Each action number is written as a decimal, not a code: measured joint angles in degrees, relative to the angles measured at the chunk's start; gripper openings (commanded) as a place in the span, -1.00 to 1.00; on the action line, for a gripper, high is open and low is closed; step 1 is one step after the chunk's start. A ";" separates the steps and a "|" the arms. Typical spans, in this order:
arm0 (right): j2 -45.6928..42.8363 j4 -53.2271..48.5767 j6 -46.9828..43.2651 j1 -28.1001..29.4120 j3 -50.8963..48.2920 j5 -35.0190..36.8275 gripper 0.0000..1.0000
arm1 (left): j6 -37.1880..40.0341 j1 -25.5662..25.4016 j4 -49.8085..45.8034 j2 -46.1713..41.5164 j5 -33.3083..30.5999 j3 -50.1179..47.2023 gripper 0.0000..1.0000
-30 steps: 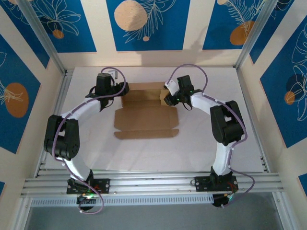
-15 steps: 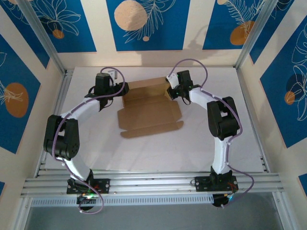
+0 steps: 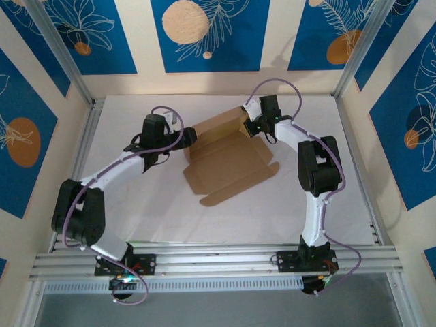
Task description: Fold the paper box
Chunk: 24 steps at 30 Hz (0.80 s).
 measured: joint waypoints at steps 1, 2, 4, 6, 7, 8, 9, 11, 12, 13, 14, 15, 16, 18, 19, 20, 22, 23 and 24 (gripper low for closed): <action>0.00 -0.11 -0.42 -0.17 0.00 -1.42 -0.78 | 0.66 0.00 -1.64 -0.42 -0.02 0.79 0.56; 0.00 -0.20 -0.76 -0.39 0.00 -3.13 -0.78 | 1.66 0.04 -3.32 -1.05 -0.26 1.62 0.58; 0.00 -0.35 -1.49 -0.57 0.00 -5.79 -0.78 | 3.43 0.17 -5.35 -2.43 -1.01 2.54 0.60; 0.00 -0.50 -2.10 -0.42 0.00 -8.09 -0.78 | 5.62 0.42 -7.34 -3.91 -2.49 3.15 0.61; 0.00 -0.63 -2.40 -0.24 0.00 -8.92 -0.78 | 6.75 0.50 -8.02 -4.33 -3.32 3.50 0.62; 0.00 -0.79 -2.60 -0.04 0.00 -9.60 -0.78 | 8.22 0.55 -8.98 -4.57 -4.33 4.17 0.62; 0.00 -0.94 -2.82 0.22 0.00 -10.19 -0.79 | 9.99 0.59 -9.97 -4.59 -5.64 5.09 0.63; 0.00 -1.14 -3.04 0.61 0.00 -11.21 -0.79 | 13.07 0.63 -11.28 -4.42 -8.35 6.88 0.64; 0.00 -1.14 -3.34 0.85 0.00 -11.98 -0.79 | 14.47 0.63 -11.39 -4.17 -9.62 7.82 0.64; 0.00 -1.20 -3.80 1.18 0.00 -12.72 -0.79 | 15.52 0.63 -11.28 -3.87 -10.45 8.59 0.64; 0.00 -1.27 -4.28 1.53 0.00 -13.25 -0.80 | 16.26 0.63 -11.15 -3.48 -11.04 9.33 0.64; 0.00 -1.44 -4.76 1.88 0.00 -13.64 -0.80 | 16.70 0.63 -11.06 -3.10 -11.23 9.81 0.65; 0.00 -1.57 -4.96 2.08 0.00 -13.73 -0.80 | 16.87 0.63 -10.58 -2.84 -11.23 9.88 0.65; 0.00 -1.60 -4.83 2.64 0.02 -13.53 -0.80 | 16.55 0.63 -9.77 -2.27 -10.49 9.57 0.65; 0.00 -1.60 -4.68 2.80 0.02 -13.33 -0.80 | 16.09 0.66 -9.14 -2.03 -9.88 9.16 0.66; 0.00 -1.60 -4.63 2.97 0.02 -13.11 -0.80 | 15.74 0.63 -8.63 -1.90 -9.31 8.66 0.66; -0.02 -1.42 -4.72 3.02 -0.04 -13.16 -0.79 | 15.47 0.76 -7.74 -1.60 -8.72 7.78 0.70; -0.07 -1.18 -4.74 2.99 -0.17 -13.20 -0.78 | 15.47 0.92 -7.21 -1.27 -8.39 7.61 0.71; -0.15 -0.94 -4.74 2.99 -0.39 -13.35 -0.77 | 15.54 1.14 -6.40 -0.76 -7.69 7.61 0.71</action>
